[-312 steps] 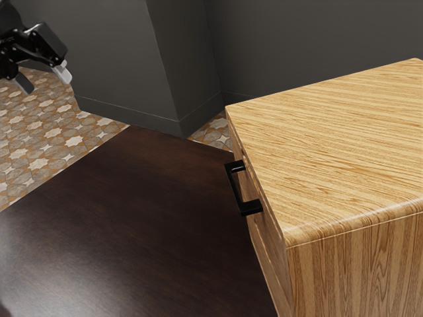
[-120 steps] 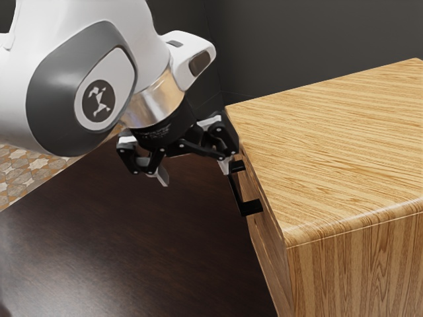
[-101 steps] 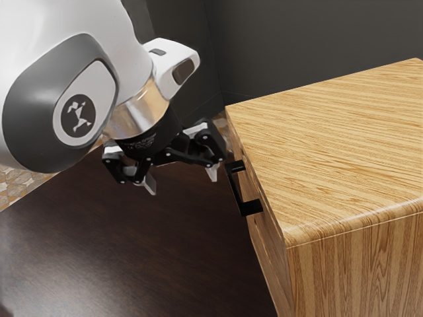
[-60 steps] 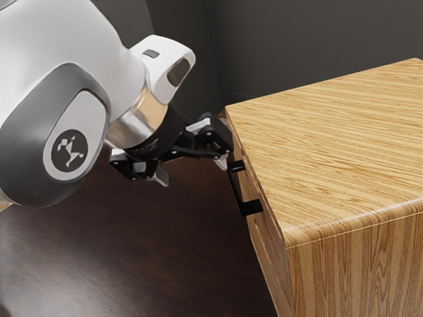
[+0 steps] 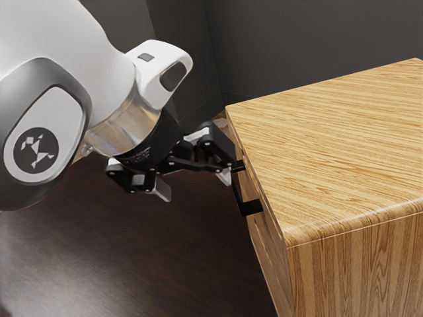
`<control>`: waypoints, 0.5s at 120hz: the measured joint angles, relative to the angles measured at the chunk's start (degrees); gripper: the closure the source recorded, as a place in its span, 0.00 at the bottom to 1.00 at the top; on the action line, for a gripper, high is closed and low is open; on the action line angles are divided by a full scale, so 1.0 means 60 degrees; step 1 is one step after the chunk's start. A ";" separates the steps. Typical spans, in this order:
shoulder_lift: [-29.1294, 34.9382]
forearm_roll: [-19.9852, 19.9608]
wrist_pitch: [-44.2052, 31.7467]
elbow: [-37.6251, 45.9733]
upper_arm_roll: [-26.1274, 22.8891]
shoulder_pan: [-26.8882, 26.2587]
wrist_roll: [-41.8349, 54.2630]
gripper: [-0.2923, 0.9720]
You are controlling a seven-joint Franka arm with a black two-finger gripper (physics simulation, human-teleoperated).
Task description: Pull the drawer handle with one arm to open the drawer
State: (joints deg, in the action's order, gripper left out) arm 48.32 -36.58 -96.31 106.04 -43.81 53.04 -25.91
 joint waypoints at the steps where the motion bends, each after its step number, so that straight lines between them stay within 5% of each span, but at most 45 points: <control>1: 0.0001 -0.0005 -0.0015 0.0004 0.0005 -0.0003 -0.0001 0.25; 60: -0.0109 -0.0076 -0.0712 0.0555 -0.0081 -0.0221 -0.0030 0.25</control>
State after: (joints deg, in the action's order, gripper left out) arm 47.67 -37.04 -100.58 109.37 -44.30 51.71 -26.09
